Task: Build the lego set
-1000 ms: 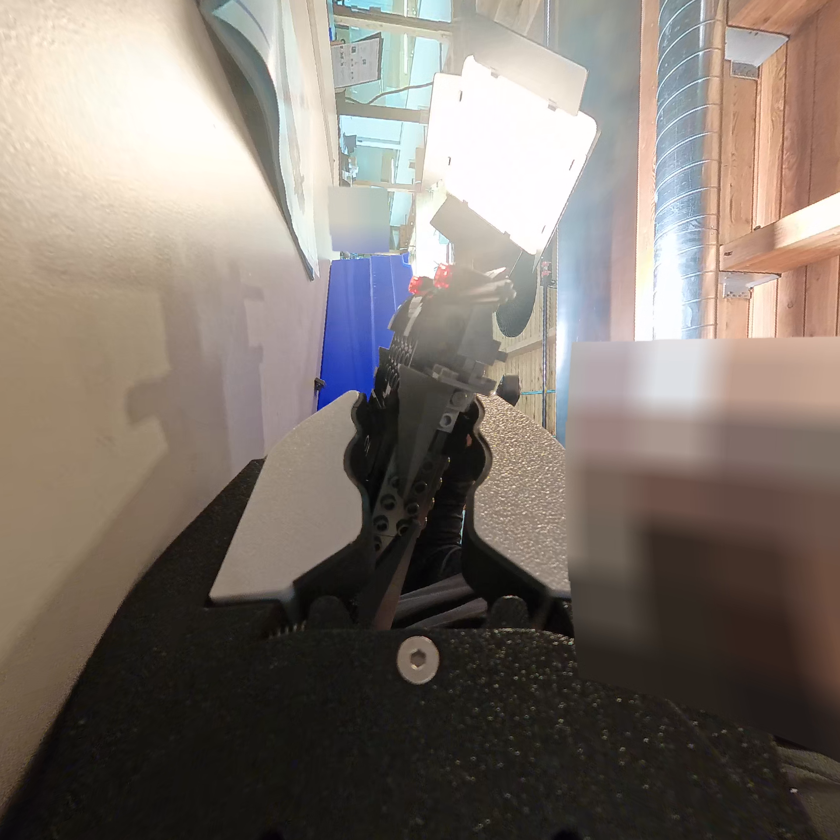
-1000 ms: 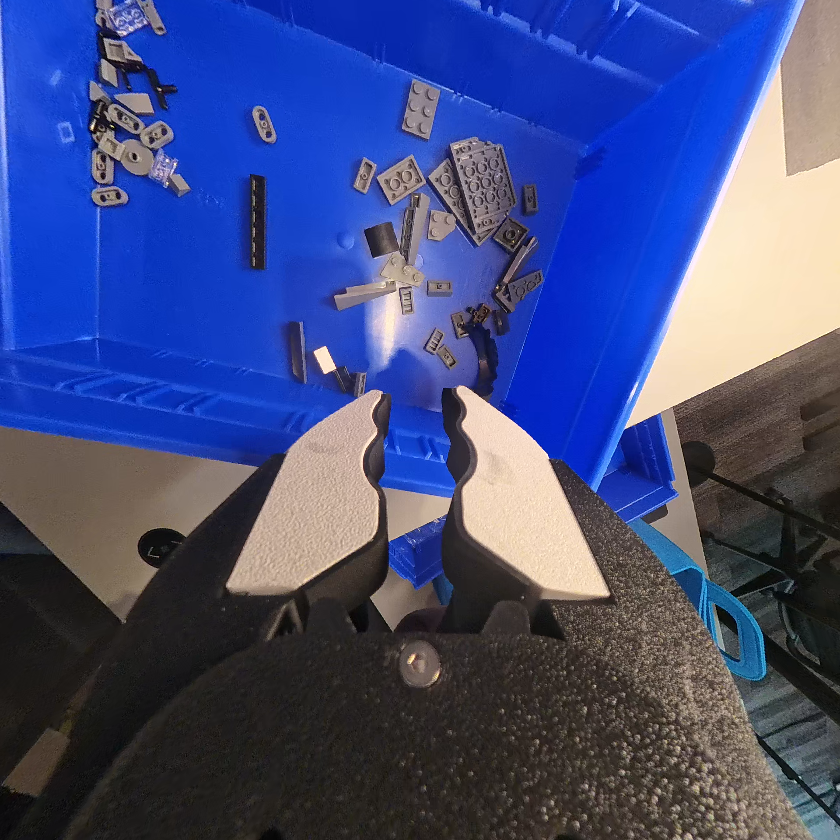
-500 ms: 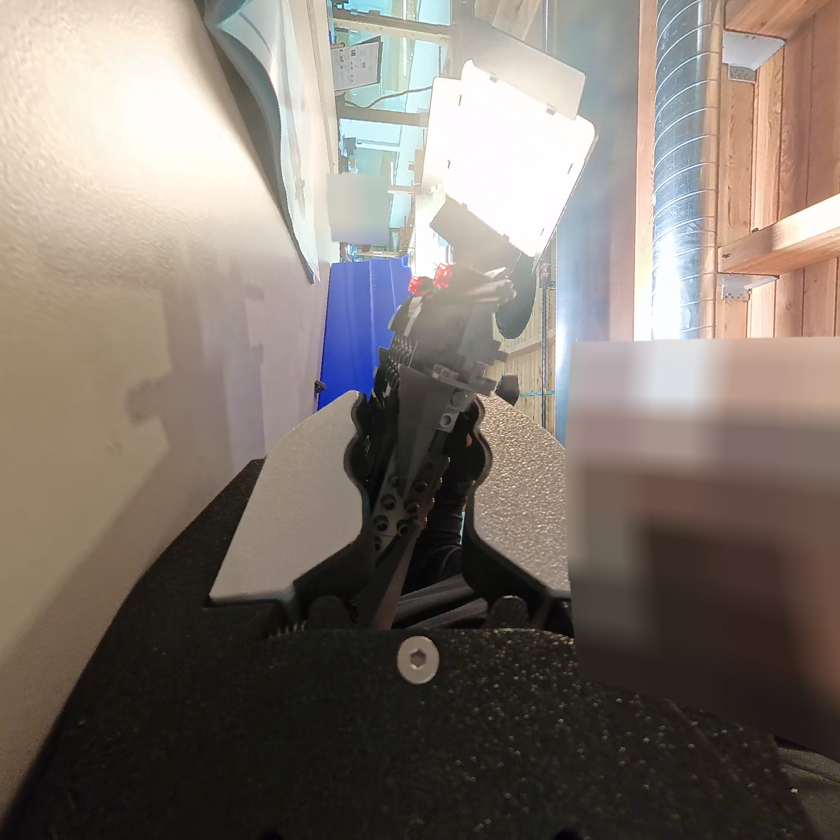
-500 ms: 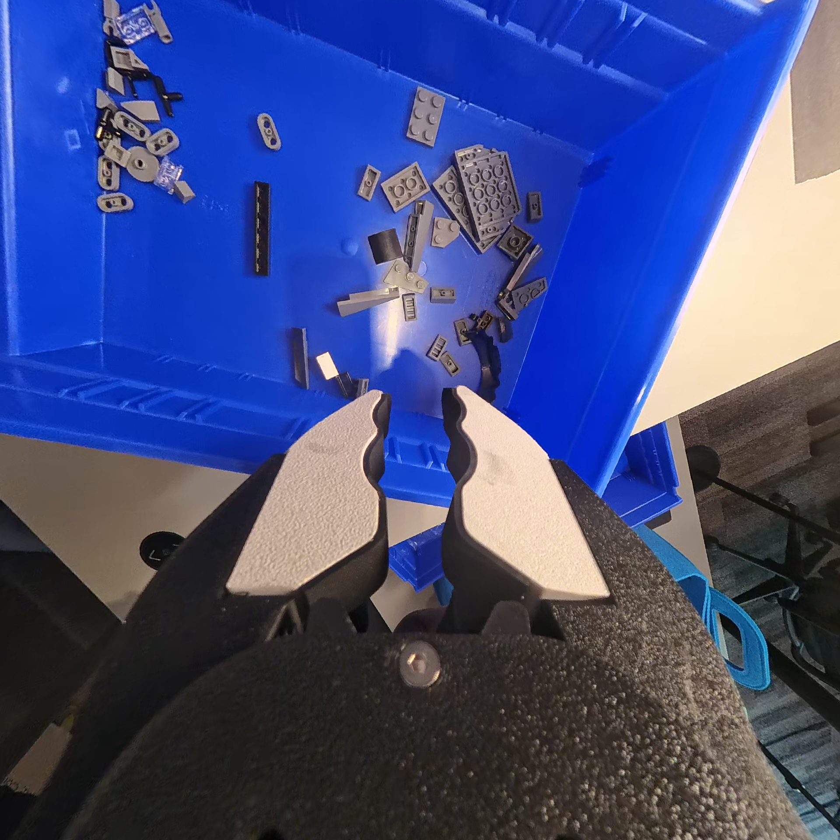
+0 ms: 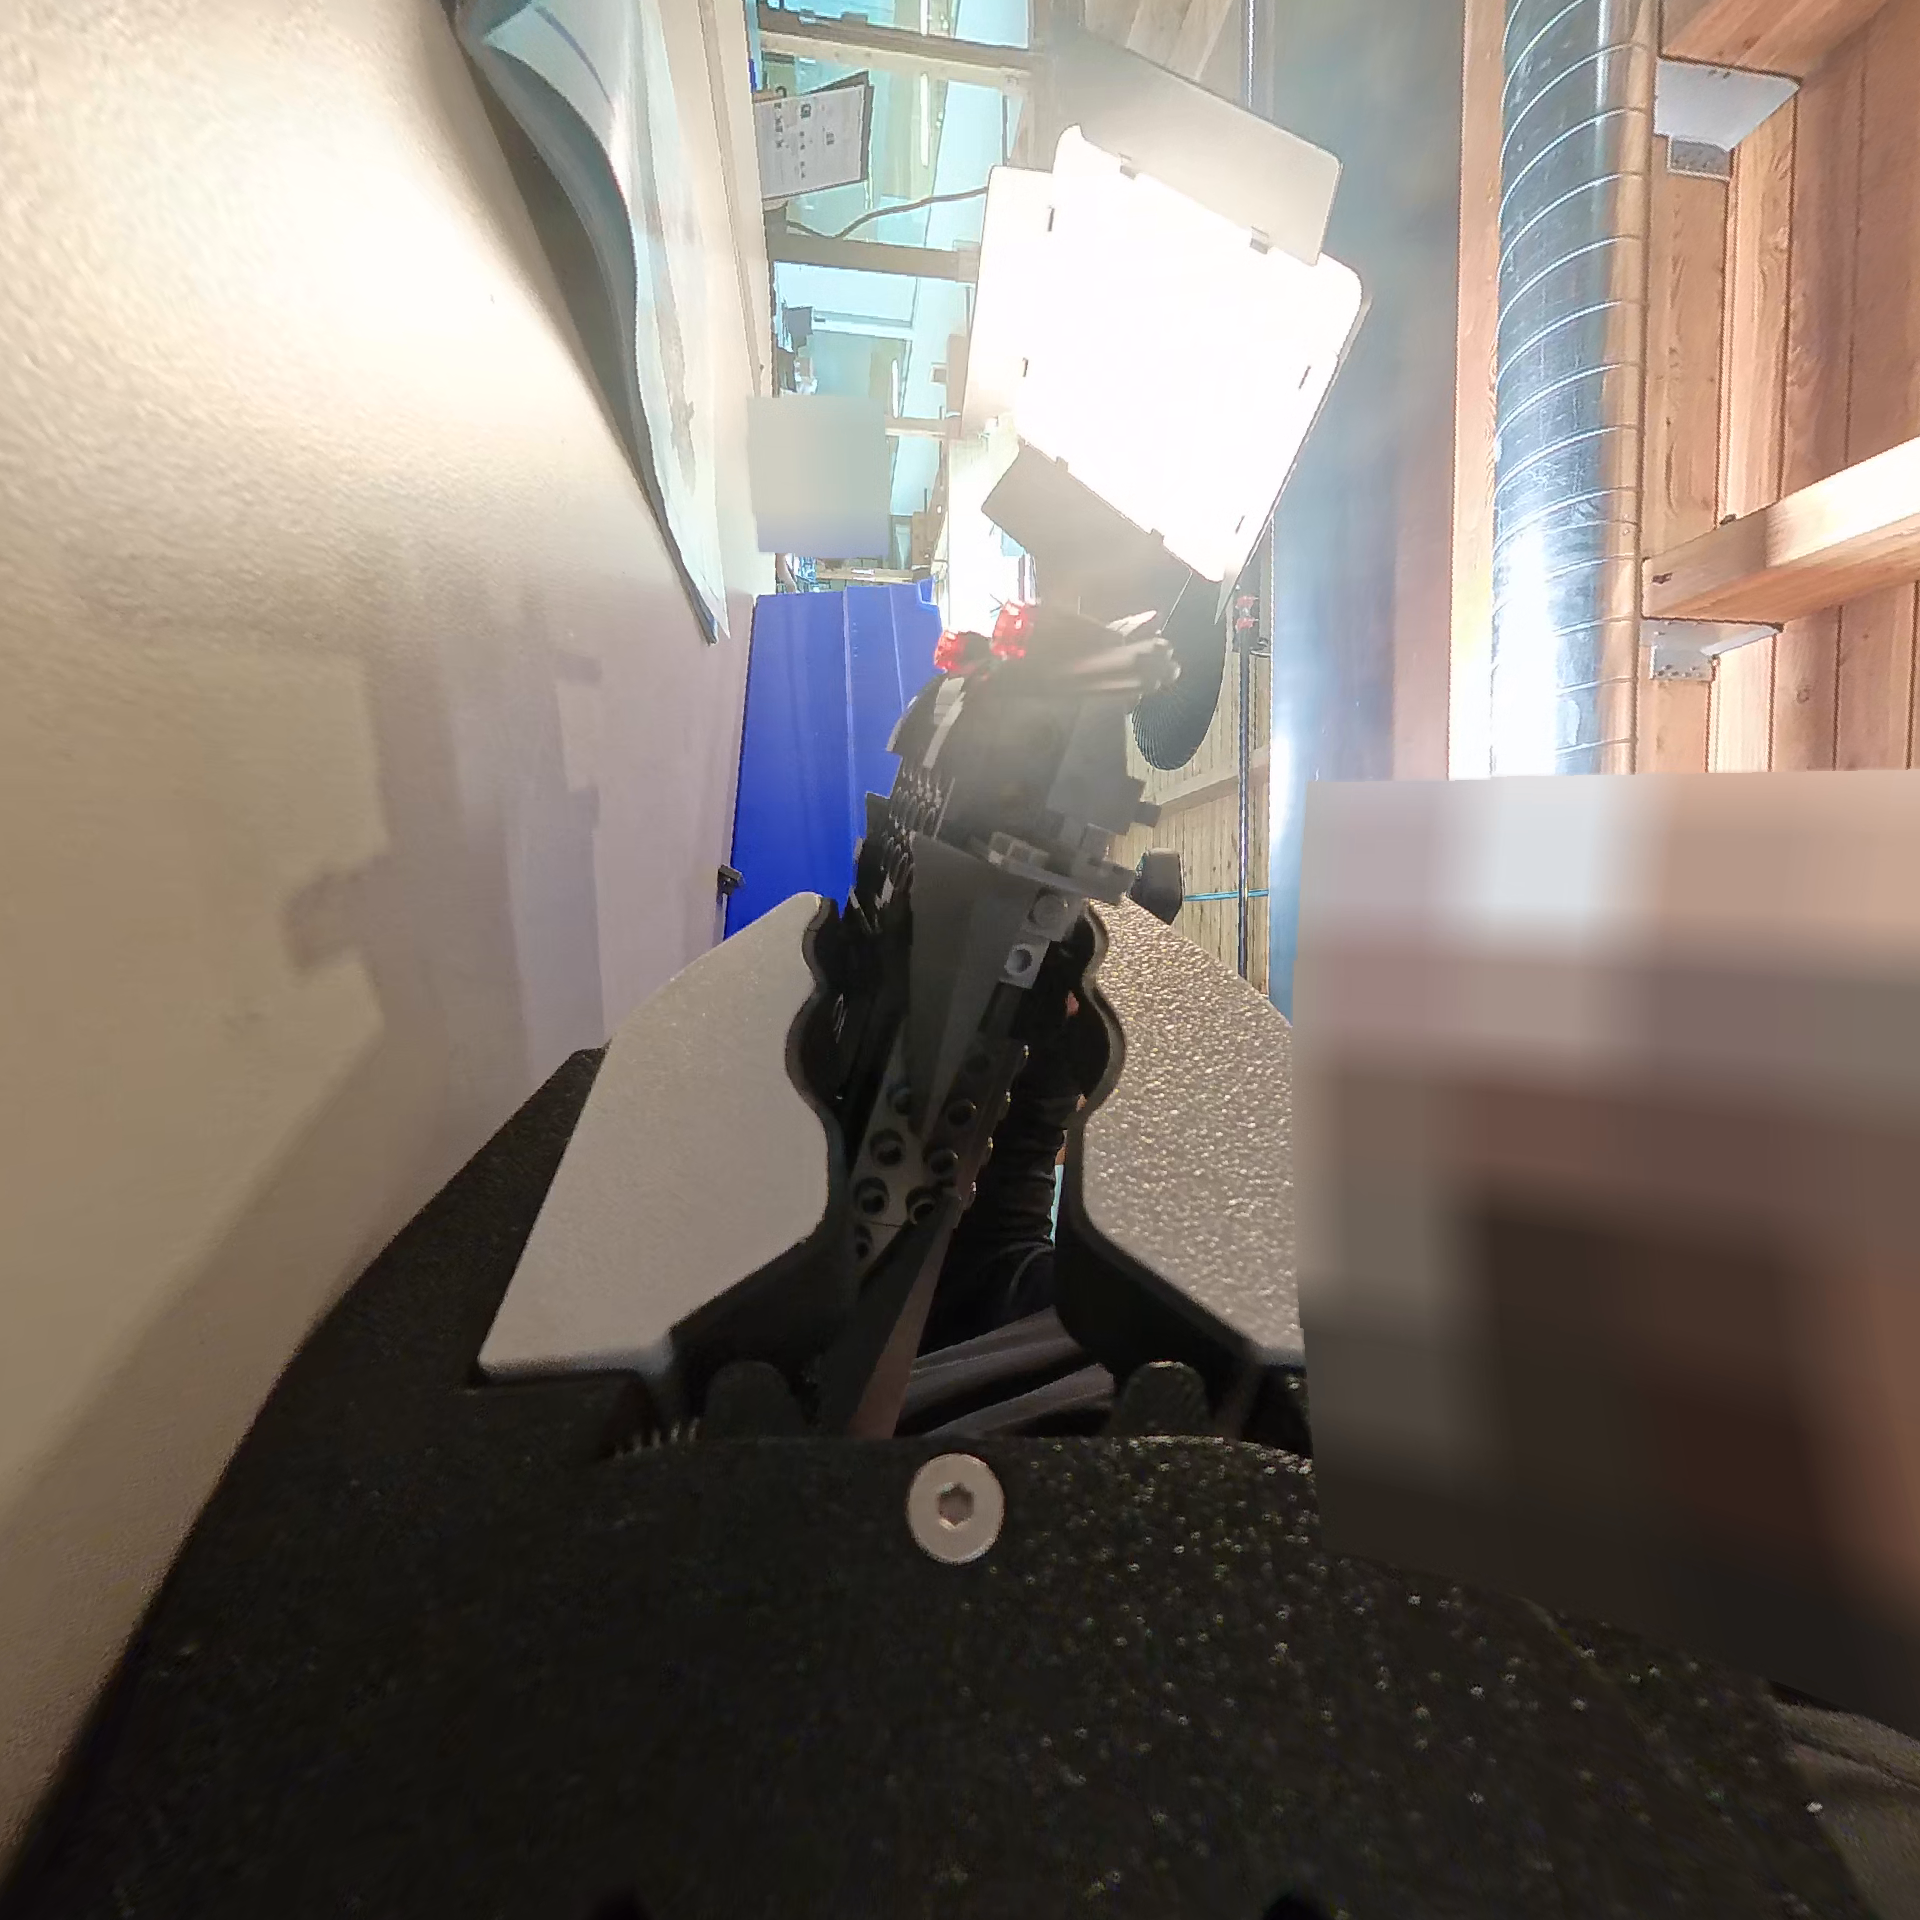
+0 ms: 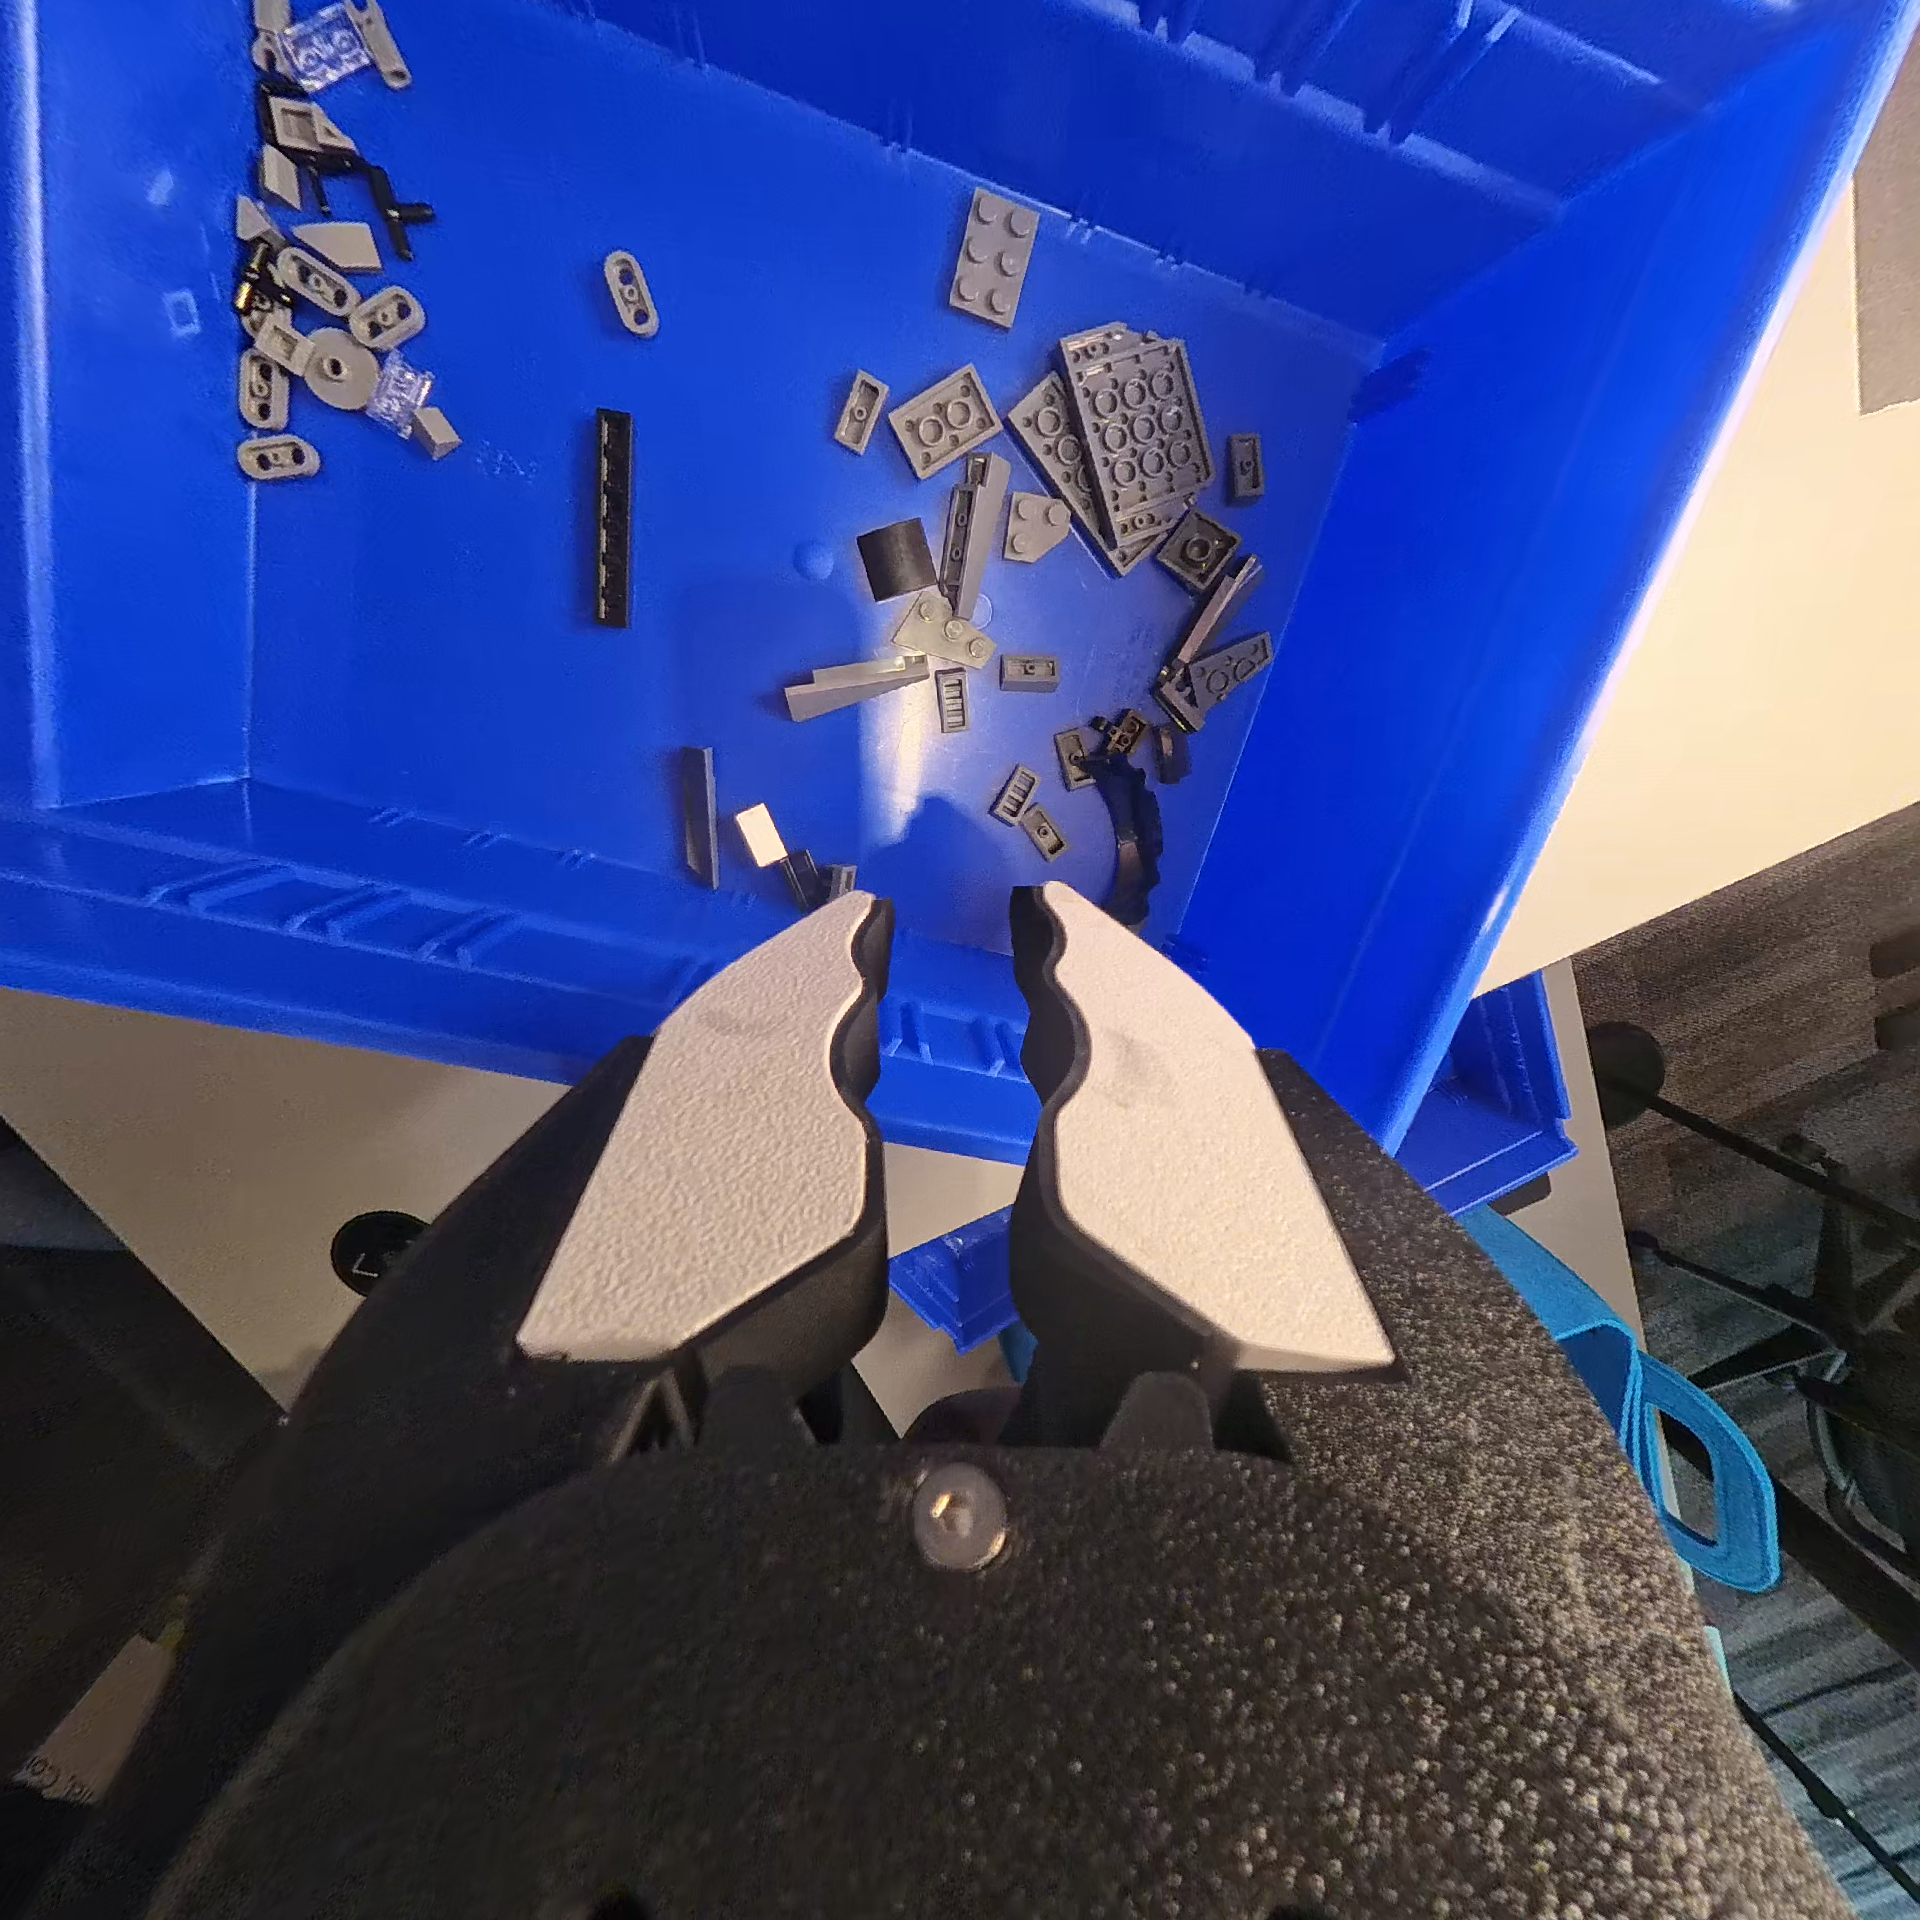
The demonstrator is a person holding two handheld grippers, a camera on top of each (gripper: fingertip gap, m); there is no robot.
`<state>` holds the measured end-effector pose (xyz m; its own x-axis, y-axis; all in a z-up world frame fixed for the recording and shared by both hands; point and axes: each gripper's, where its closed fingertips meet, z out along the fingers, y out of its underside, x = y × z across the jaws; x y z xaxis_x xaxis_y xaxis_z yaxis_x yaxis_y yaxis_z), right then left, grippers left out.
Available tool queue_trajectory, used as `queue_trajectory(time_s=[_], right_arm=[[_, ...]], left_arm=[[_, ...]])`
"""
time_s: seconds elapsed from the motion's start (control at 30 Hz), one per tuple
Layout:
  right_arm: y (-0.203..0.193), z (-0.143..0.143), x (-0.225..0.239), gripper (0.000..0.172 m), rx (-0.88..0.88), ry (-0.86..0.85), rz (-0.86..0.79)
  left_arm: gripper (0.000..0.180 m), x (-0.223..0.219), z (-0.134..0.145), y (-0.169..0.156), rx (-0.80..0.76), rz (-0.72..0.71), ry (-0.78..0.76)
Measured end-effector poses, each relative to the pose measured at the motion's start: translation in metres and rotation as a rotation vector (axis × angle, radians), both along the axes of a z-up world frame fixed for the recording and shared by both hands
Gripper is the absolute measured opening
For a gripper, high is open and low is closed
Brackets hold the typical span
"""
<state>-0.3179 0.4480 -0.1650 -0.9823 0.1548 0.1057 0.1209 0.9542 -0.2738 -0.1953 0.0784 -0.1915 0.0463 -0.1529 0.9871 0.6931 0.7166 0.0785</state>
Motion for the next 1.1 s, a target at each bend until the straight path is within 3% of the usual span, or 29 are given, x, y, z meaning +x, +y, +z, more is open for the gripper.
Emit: queue_trajectory(time_s=[1.1], right_arm=[[-0.01, -0.004, 0.001, 0.023, -0.004, 0.003, 0.019]], left_arm=[[0.043, 0.003, 0.002, 0.002, 0.001, 0.005, 0.004]])
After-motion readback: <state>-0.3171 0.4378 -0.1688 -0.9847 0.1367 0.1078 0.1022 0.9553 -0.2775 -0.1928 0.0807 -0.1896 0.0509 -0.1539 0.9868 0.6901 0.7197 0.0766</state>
